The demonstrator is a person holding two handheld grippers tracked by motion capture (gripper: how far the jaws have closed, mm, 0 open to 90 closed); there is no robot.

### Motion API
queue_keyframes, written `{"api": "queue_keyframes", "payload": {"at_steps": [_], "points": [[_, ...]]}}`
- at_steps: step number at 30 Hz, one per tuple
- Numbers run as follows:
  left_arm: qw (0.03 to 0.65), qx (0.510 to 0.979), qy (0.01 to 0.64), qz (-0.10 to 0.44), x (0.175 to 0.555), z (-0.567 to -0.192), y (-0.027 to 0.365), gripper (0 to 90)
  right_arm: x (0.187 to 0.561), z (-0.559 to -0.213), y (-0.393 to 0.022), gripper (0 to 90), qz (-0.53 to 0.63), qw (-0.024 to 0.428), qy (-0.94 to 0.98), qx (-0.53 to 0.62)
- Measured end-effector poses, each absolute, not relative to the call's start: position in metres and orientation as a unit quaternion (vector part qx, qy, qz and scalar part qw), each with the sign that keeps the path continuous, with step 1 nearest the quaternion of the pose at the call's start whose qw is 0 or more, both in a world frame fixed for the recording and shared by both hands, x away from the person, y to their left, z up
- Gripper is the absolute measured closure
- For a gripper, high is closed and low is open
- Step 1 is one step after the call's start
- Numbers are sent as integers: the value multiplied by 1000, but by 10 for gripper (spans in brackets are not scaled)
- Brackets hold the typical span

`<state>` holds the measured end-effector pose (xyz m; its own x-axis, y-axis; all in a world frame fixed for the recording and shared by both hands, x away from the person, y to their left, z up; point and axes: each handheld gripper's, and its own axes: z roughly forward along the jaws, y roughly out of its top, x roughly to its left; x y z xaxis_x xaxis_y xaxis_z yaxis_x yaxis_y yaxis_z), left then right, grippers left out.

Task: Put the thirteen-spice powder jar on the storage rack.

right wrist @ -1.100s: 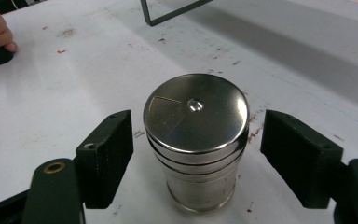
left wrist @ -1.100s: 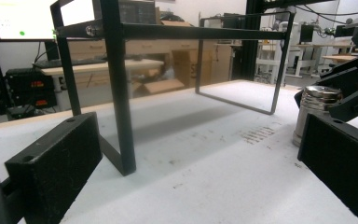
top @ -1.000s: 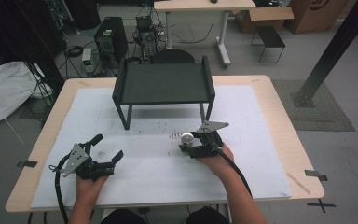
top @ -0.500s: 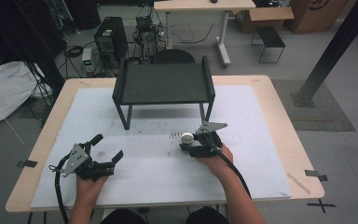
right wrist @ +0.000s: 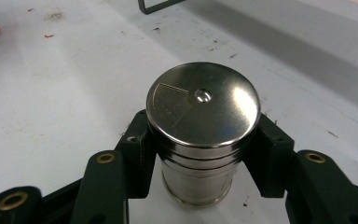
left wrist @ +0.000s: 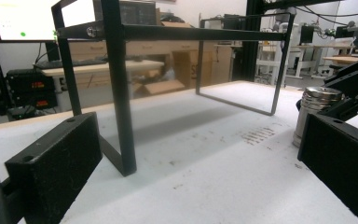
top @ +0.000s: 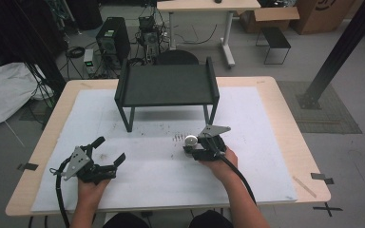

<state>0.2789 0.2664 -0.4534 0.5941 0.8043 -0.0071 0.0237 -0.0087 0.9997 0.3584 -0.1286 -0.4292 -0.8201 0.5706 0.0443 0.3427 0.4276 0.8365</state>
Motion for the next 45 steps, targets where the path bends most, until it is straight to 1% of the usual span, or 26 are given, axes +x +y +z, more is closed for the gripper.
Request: {"api": "queue_keyframes", "payload": {"at_steps": [4,8,12,15,20,22,26,37,40,45], "points": [[625,638,325,313,279,-453,266,3,356,-426,-128,499,459,134,836,268],[625,638,325,312,279,-453,266,3,357,-421,-130,498,467,126,832,272],[625,637,325,313,279,-453,266,3,356,-403,-129,497,475,113,831,265],[625,637,325,313,279,-454,266,3,355,-396,-128,497,474,113,833,262],[625,637,324,313,279,-454,266,3,355,-372,-126,496,475,116,835,253],[625,637,324,313,279,-454,266,3,355,-369,-126,496,476,115,834,254],[626,637,324,313,279,-454,266,3,358,-353,-128,496,473,118,836,251],[625,637,325,312,279,-453,266,3,366,-329,-132,496,478,111,832,257],[625,637,325,312,279,-453,266,3,371,-317,-131,497,479,113,831,258],[625,638,325,312,279,-453,266,3,377,-306,-130,496,478,118,831,259]]}}
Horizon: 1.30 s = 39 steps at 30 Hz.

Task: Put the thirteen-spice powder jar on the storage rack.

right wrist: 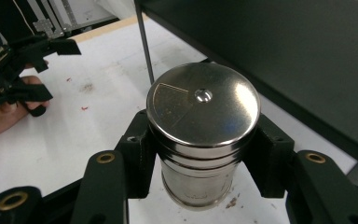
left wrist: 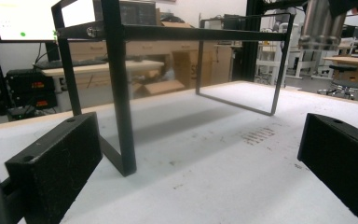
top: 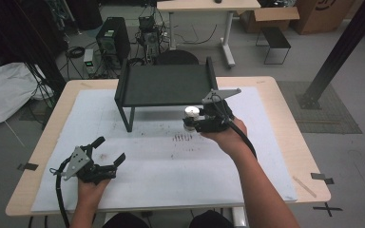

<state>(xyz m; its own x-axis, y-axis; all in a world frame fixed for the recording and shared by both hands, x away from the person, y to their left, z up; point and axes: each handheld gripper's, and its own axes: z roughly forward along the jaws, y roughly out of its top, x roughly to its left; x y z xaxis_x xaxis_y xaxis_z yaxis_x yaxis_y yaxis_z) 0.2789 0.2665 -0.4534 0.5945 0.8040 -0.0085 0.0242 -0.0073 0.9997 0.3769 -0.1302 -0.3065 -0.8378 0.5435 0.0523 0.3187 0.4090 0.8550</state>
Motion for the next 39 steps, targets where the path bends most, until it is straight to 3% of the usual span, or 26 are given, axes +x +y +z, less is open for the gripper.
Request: {"api": "queue_keyframes", "payload": {"at_steps": [39], "points": [[625,638,324,312,279,-453,267,4,421,-266,-115,496,481,154,814,287]]}}
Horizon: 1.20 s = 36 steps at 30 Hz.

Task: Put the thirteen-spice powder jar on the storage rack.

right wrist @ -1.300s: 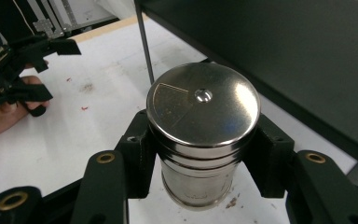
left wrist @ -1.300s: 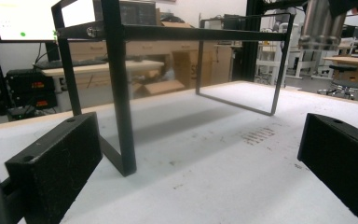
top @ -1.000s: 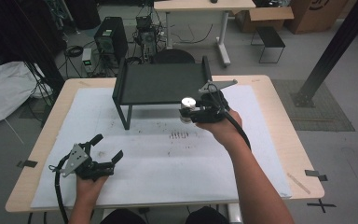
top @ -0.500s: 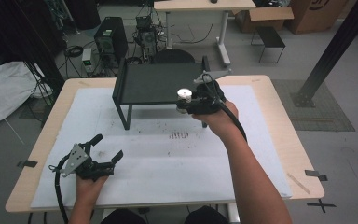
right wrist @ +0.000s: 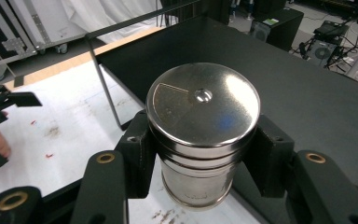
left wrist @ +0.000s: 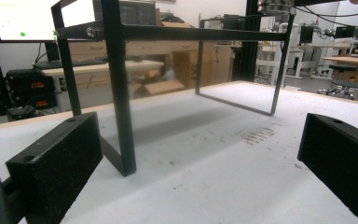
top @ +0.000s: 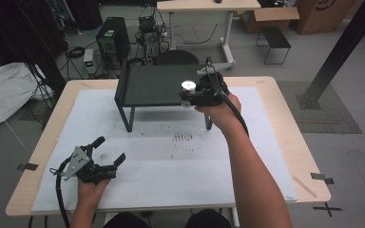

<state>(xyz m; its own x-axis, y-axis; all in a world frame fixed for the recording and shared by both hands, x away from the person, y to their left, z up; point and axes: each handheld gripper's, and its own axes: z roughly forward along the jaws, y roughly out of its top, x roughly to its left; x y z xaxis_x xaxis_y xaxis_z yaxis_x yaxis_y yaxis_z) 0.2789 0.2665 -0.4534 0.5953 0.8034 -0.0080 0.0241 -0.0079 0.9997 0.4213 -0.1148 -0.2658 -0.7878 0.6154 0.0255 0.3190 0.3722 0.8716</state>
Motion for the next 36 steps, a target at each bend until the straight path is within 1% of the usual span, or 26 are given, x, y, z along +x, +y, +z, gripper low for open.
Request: {"api": "queue_keyframes", "payload": {"at_steps": [18,36], "points": [[626,637,325,311,279,-453,266,4,447,-266,-104,497,469,171,806,319],[626,637,327,309,279,-453,267,4,465,-277,-99,496,448,176,806,345]]}}
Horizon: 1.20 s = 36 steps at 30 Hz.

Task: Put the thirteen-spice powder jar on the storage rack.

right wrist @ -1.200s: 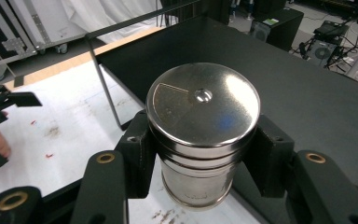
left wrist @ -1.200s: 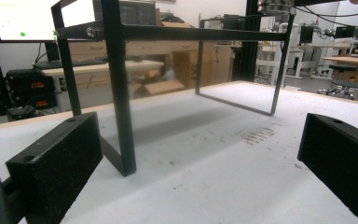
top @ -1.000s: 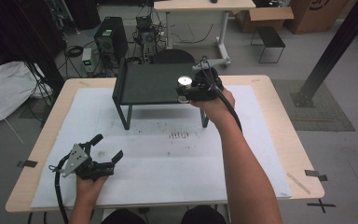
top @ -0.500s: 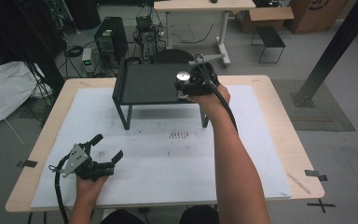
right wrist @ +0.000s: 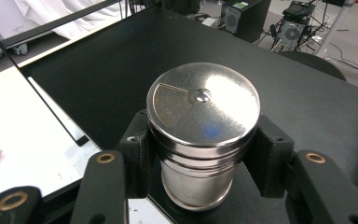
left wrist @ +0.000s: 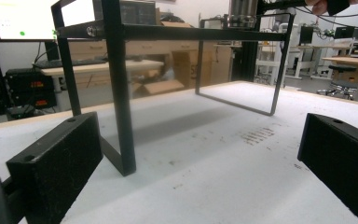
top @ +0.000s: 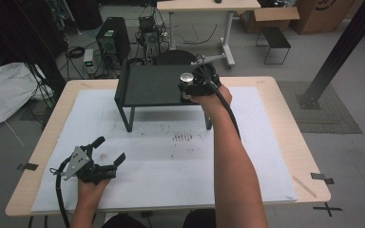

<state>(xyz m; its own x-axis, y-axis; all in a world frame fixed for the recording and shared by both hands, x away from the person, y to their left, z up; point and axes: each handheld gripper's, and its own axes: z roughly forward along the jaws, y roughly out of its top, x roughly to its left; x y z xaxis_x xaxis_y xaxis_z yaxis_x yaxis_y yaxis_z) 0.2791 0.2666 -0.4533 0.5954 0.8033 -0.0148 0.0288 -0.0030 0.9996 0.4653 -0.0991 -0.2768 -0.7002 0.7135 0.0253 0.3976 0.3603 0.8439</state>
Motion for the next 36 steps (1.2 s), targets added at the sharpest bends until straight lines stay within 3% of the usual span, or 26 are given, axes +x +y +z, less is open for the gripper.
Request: {"api": "queue_keyframes", "payload": {"at_steps": [18,36], "points": [[626,637,327,309,279,-453,267,4,467,-281,-99,491,444,173,805,353],[626,637,326,310,279,-453,267,4,456,-274,-116,328,481,169,778,367]]}}
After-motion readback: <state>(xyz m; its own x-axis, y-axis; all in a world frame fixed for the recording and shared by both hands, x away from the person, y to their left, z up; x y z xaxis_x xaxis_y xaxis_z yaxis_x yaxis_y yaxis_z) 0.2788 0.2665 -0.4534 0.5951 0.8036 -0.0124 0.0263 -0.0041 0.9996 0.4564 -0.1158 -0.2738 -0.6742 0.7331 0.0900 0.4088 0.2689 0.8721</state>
